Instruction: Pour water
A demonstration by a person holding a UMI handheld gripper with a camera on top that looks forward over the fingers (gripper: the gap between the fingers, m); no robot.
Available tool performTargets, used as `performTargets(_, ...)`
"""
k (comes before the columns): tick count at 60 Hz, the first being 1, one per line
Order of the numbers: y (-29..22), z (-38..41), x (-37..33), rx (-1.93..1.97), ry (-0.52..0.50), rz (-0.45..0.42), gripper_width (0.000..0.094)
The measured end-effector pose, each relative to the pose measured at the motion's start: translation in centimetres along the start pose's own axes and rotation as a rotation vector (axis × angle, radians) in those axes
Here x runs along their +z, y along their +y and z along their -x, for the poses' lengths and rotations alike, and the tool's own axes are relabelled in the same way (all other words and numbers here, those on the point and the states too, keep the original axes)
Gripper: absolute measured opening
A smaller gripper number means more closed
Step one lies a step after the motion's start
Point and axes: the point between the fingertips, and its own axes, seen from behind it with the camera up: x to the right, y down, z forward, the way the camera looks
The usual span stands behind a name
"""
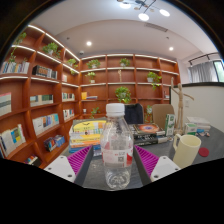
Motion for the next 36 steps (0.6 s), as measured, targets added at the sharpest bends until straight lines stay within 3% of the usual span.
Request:
performTargets(9, 0.5, -0.1, 1.5, 0.000, 0.004, 0.001, 0.0778)
performTargets(11, 0.6, -0.1, 1.8, -0.007, 0.021, 0.004, 0.0727)
performTargets(14, 0.6, -1.6, 1.8, -0.033, 0.066, 0.001, 0.0551)
performTargets(22, 0.5, -1.3, 2.0, -0.043, 0.058, -0.020, 0.0407)
performTargets(36, 0.6, -1.9, 1.5, 0.041, 0.043, -0.027, 0.0380)
